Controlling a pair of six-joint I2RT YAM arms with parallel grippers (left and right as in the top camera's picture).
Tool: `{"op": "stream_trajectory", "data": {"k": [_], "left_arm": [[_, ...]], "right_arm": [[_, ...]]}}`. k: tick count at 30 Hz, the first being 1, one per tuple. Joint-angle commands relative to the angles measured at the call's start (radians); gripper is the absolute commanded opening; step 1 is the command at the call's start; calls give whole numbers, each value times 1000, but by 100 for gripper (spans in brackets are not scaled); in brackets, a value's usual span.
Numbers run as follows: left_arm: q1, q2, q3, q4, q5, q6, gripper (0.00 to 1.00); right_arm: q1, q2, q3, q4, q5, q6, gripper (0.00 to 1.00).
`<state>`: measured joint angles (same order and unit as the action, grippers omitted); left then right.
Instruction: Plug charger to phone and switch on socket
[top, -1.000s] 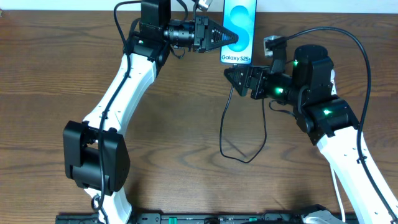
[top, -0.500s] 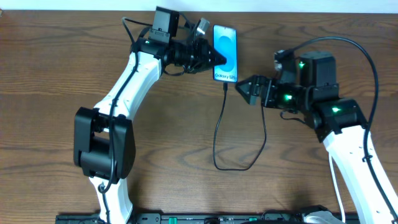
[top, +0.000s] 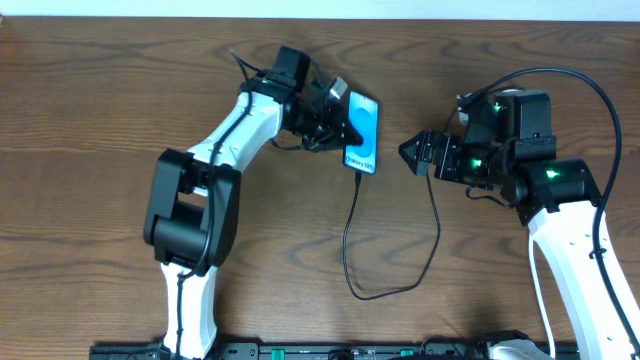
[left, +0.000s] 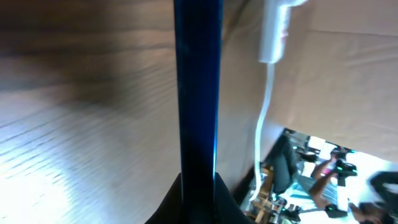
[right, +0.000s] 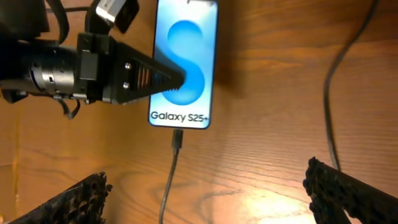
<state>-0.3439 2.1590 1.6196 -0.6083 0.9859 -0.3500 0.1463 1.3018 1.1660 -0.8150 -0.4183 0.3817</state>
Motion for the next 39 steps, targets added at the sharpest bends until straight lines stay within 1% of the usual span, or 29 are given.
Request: {"op": "stream_trajectory", "data": {"k": [1, 5, 10, 21, 27, 33, 39], "left_arm": [[5, 13, -6, -34, -111, 42, 7], [5, 13, -34, -34, -134, 42, 7], [4, 13, -63, -25, -198, 42, 7], [-30, 13, -66, -12, -204, 39, 7], [-60, 13, -66, -11, -300, 39, 7], [-61, 13, -66, -9, -352, 39, 7], [-61, 13, -68, -14, -352, 39, 7]], "right_arm": [[-3, -3, 16, -14, 47, -21, 99], [-3, 5, 16, -27, 51, -21, 99], [-2, 30, 16, -24, 50, -20, 99], [-1, 75, 16, -29, 42, -20, 99], [-1, 75, 16, -31, 42, -20, 99], [-1, 75, 16, -34, 42, -20, 99], [-1, 75, 16, -34, 42, -20, 99]]}}
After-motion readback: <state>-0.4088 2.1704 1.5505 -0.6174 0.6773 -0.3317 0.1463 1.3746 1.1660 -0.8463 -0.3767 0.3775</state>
